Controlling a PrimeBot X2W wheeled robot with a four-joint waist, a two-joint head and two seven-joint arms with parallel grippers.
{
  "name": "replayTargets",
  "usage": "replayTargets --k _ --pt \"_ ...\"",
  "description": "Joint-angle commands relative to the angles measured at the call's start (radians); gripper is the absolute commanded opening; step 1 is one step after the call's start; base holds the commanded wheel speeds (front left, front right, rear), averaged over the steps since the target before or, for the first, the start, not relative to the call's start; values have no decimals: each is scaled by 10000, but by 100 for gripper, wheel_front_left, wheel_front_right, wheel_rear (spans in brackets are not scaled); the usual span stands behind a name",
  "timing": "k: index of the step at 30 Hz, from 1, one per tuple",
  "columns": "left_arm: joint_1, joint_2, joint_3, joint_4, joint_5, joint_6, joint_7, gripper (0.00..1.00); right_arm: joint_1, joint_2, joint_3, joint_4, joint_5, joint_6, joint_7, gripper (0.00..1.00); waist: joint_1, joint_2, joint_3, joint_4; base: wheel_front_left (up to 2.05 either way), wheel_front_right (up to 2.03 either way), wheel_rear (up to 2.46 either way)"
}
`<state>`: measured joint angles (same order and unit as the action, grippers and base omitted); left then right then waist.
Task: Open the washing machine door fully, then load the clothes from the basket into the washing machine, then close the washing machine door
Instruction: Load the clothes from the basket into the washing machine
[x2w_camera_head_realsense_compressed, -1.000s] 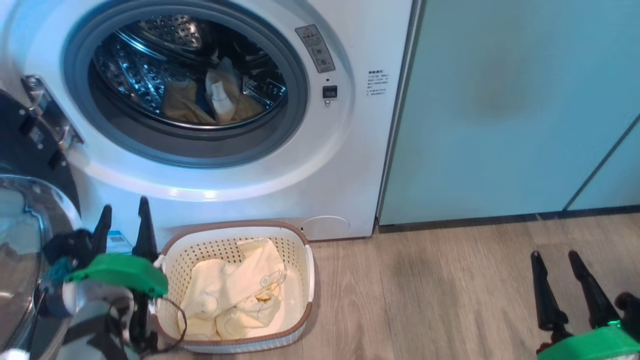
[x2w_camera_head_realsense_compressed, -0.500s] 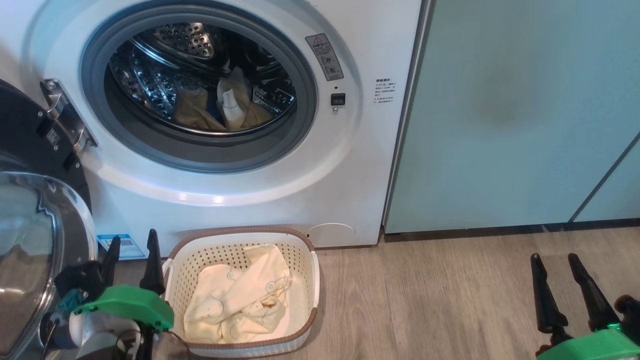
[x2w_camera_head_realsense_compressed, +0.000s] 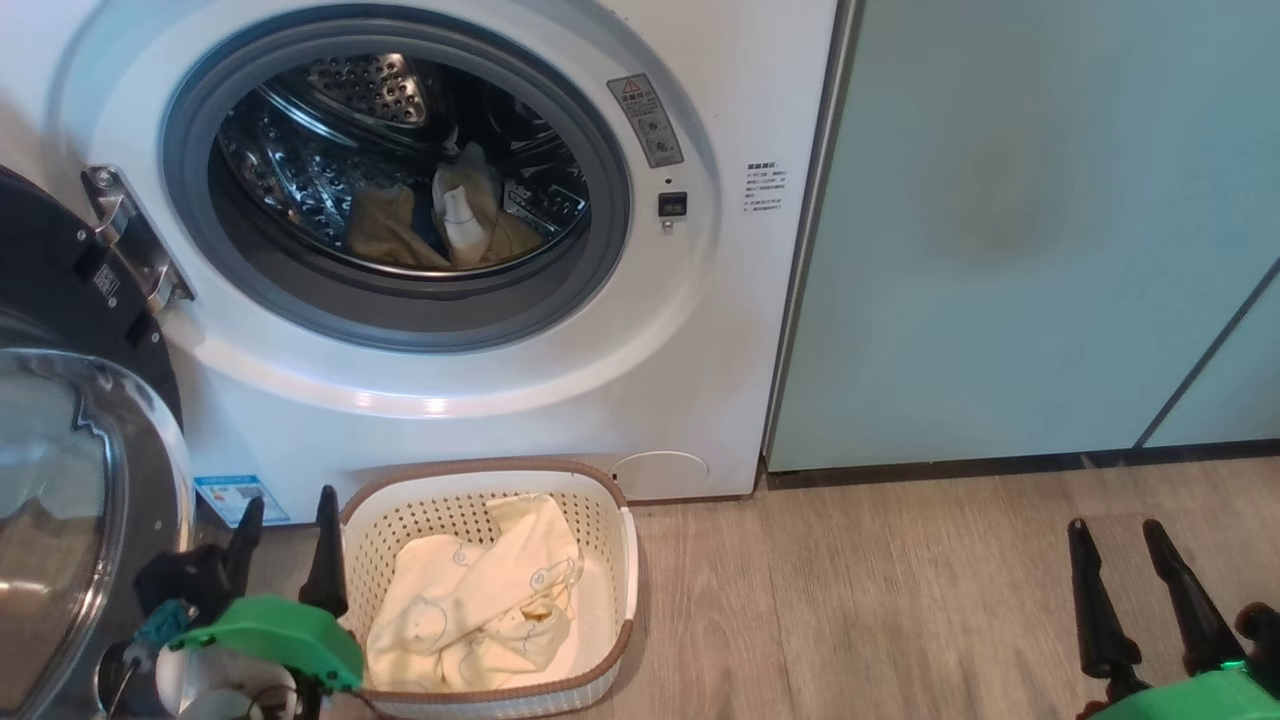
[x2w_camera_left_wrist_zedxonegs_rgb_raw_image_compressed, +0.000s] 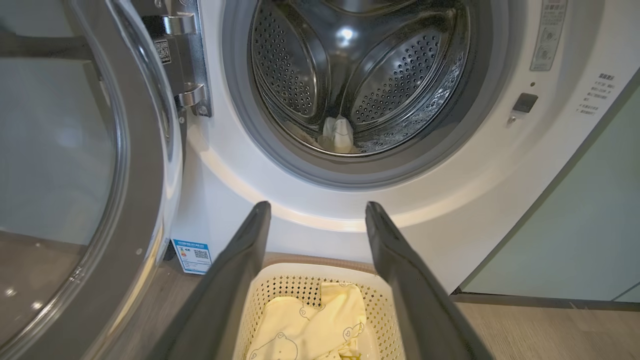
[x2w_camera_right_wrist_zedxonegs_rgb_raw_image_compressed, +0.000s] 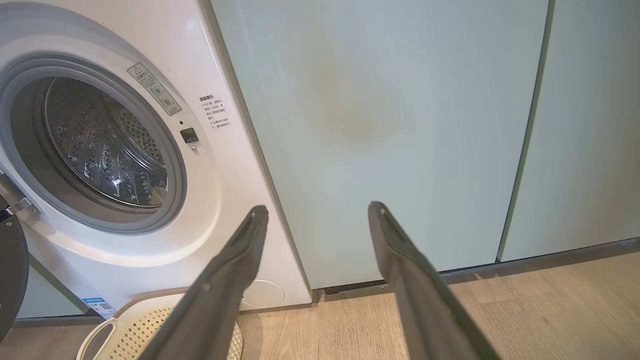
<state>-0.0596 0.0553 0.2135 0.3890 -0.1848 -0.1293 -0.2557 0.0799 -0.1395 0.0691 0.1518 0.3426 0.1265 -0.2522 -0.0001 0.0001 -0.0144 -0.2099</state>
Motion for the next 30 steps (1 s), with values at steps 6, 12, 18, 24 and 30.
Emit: replayTargets --k 6,12,18,24,30 --pt "-204 271 87 -446 -80 -12 -61 100 -255 -110 114 -337 -88 42 -95 100 1 -1 -12 11 0 0 0" --pt "-151 265 31 -534 -107 -12 -61 100 -248 -119 127 -316 -86 42 -95 100 1 -1 -29 25 0 0 0" --pt "-124 252 -5 -534 -153 -13 -61 100 -245 -124 137 -335 -79 42 -95 100 1 -1 -24 43 0 0 0" --pt "-133 227 -18 -518 -140 -13 -61 100 -229 -117 138 -355 -112 42 -95 100 1 -1 -26 66 0 0 0" --pt "-36 178 -65 -406 -182 -13 -61 100 -234 -128 197 -359 -99 42 -95 100 1 -1 -23 6 0 0 0"
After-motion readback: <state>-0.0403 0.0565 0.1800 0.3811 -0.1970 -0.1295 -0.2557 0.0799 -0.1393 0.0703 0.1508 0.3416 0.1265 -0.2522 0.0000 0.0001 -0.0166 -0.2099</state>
